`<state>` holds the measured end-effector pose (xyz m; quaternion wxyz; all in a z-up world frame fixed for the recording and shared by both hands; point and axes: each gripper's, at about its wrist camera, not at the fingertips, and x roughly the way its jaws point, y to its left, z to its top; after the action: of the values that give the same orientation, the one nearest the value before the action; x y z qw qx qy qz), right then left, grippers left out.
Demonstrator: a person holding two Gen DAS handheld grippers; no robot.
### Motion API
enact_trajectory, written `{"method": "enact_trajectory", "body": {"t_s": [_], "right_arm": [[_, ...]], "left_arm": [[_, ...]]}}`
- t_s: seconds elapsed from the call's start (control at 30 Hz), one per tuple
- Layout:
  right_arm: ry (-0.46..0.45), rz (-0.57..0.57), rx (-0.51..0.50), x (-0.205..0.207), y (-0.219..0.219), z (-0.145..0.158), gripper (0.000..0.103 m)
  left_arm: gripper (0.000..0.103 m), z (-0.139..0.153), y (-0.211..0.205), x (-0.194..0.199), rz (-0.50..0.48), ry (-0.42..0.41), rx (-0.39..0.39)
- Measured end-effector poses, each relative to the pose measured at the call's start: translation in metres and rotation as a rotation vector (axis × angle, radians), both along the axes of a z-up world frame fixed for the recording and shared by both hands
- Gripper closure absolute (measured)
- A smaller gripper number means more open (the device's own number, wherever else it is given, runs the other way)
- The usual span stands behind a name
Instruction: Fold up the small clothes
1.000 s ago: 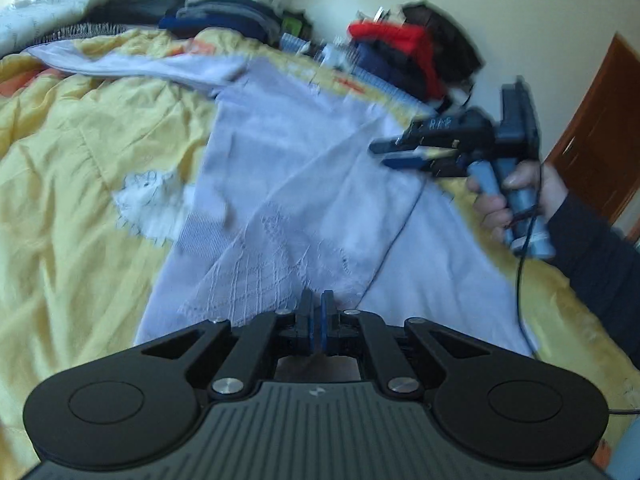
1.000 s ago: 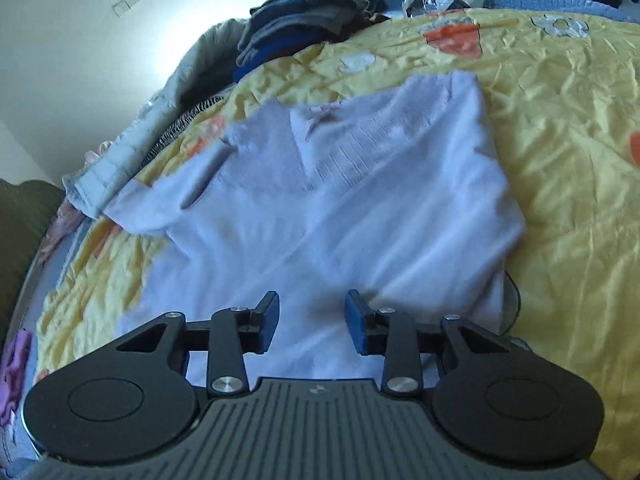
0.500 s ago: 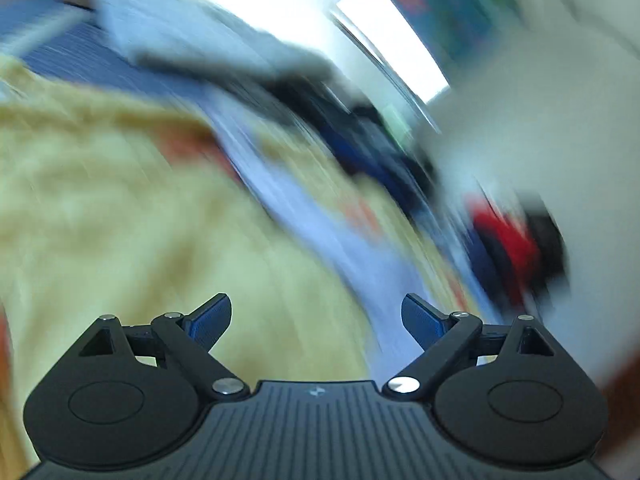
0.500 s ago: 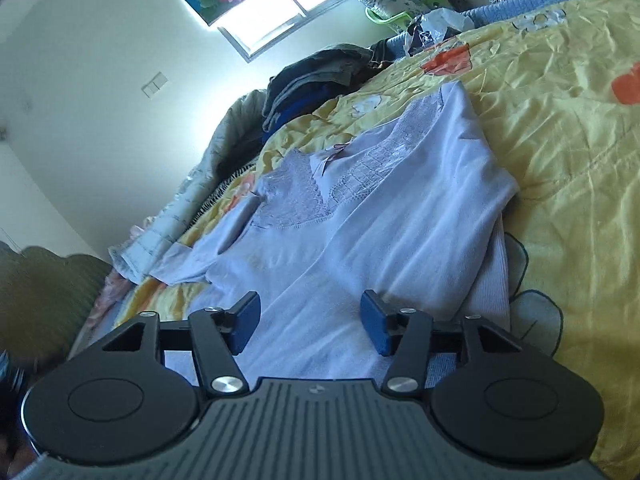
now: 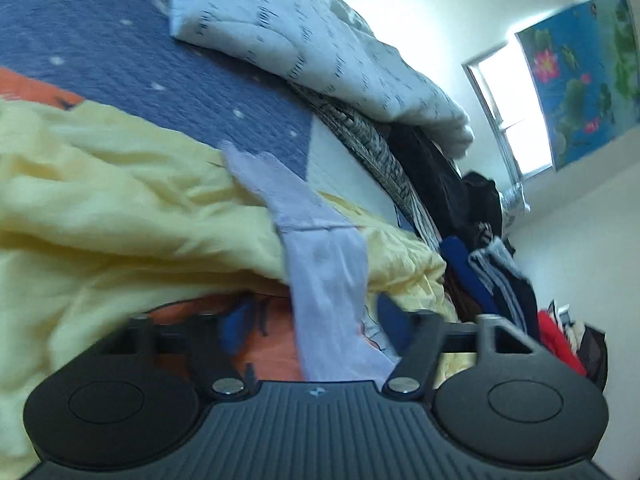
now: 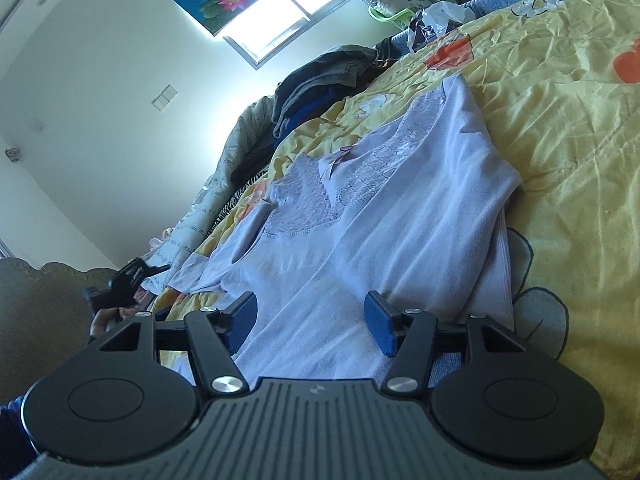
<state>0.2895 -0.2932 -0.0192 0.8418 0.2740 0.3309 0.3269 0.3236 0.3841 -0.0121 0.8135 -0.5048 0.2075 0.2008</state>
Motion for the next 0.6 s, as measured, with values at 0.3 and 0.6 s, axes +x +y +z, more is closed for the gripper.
{"method": "enact_trajectory", "body": {"t_s": [0.3,0.6], "right_arm": [[0.001,0.006,0.02,0.0,-0.003,-0.001,0.039],[0.008,0.011,0.056,0.002,-0.006,-0.003,0.039]], "left_arm": [[0.099,0.026,-0.034,0.028,0.049,0.11,0.27],[0.099,0.049,-0.328,-0.076,-0.984,-0.234,1.558]]}}
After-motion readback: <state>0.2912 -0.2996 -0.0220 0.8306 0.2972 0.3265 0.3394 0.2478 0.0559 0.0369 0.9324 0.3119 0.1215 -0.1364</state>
